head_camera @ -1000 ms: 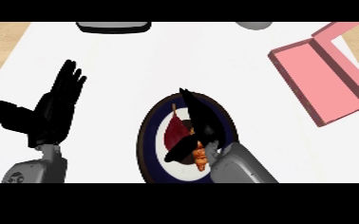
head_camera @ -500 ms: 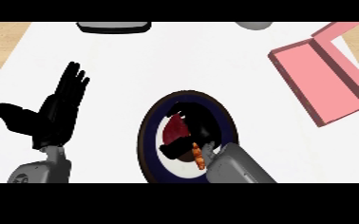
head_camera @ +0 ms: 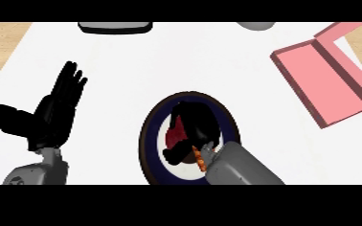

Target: Pick the pear from the plate and place it in the cardboard box

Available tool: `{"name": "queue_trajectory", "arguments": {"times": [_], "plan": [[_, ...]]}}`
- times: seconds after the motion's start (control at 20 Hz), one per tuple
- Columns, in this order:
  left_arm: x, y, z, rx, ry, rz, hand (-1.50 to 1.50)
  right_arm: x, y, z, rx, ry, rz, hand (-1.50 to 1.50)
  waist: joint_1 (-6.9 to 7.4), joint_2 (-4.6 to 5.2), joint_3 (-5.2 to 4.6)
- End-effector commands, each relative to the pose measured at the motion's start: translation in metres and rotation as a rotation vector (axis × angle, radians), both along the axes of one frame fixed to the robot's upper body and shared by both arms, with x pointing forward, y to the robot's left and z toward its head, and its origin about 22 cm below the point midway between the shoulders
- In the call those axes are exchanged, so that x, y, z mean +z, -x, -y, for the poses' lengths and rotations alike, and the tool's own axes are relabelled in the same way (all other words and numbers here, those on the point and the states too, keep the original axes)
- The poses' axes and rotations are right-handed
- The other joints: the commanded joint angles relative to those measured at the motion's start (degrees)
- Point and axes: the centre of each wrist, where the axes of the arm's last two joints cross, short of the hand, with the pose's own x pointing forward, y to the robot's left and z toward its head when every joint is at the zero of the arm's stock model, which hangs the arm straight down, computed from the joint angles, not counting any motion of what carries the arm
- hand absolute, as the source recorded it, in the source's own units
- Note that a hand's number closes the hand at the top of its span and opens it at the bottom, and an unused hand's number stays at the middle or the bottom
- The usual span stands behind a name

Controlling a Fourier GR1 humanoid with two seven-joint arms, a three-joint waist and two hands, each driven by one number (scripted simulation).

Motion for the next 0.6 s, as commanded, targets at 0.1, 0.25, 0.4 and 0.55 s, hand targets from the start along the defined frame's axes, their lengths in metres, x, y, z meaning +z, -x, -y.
{"name": "queue_trajectory", "arguments": {"times": [0.1,0.25,0.4,0.55], "plan": [[0.004,0.006,-0.002,0.006,0.001,0.0,0.0,0.014,0.012,-0.014,0.162,0.258,0.176,1.5,-0.05,-0.04,-0.02],[-0.015,0.011,-0.003,0.015,0.006,-0.014,0.0,0.031,0.032,-0.018,0.179,0.244,0.286,1.5,-0.45,-0.03,-0.02],[0.0,0.012,-0.005,0.011,-0.01,-0.007,0.0,0.053,0.056,-0.025,0.181,0.24,0.359,1.5,-0.58,-0.2,-0.01],[-0.007,-0.012,0.002,0.006,-0.01,0.001,0.0,0.077,0.046,-0.026,0.229,0.272,0.405,1.5,-0.66,0.1,-0.03]]}}
